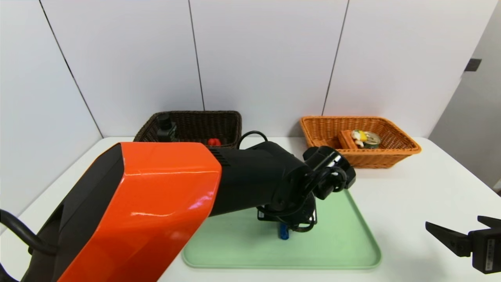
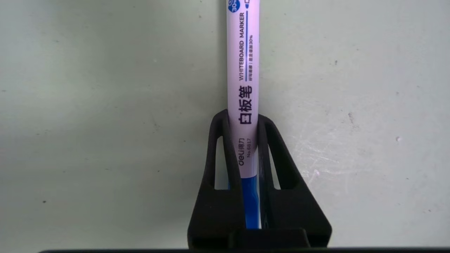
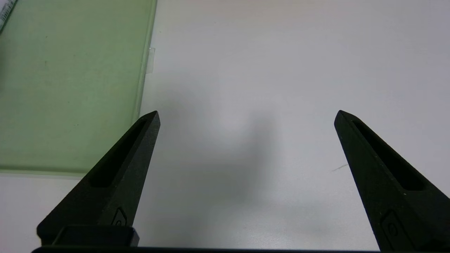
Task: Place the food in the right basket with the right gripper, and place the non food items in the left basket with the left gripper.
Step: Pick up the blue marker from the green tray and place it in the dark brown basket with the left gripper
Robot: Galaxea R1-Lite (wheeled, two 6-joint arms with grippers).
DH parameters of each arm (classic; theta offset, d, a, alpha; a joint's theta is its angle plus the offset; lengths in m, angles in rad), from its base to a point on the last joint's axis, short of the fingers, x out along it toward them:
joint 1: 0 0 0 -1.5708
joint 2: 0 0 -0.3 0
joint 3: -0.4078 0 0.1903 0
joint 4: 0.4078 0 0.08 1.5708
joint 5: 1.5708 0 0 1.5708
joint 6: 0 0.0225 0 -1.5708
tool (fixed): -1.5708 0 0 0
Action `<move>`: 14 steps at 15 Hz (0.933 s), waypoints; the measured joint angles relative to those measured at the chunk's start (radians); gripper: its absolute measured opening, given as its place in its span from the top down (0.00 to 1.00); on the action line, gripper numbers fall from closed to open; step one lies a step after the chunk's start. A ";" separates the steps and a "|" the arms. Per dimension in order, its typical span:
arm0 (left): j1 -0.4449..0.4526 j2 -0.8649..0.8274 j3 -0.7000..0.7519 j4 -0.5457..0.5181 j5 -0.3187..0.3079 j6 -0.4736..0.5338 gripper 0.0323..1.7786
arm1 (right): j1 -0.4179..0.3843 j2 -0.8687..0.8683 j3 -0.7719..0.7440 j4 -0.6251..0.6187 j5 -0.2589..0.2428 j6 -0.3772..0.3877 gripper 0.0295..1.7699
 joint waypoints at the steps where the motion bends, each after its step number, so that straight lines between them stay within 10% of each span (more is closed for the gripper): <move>1: 0.005 -0.006 -0.001 -0.009 0.042 0.010 0.92 | 0.000 0.000 0.001 0.000 0.000 0.000 0.03; 4: 0.018 -0.080 -0.005 -0.111 0.160 0.099 0.92 | 0.000 0.000 0.016 0.000 0.000 -0.001 0.03; 9: 0.064 -0.320 0.040 -0.434 0.182 0.425 0.92 | 0.000 -0.001 0.026 0.000 0.000 -0.011 0.03; 14: 0.291 -0.409 0.404 -1.097 -0.011 0.886 0.92 | 0.000 -0.002 0.016 0.000 0.000 -0.019 0.03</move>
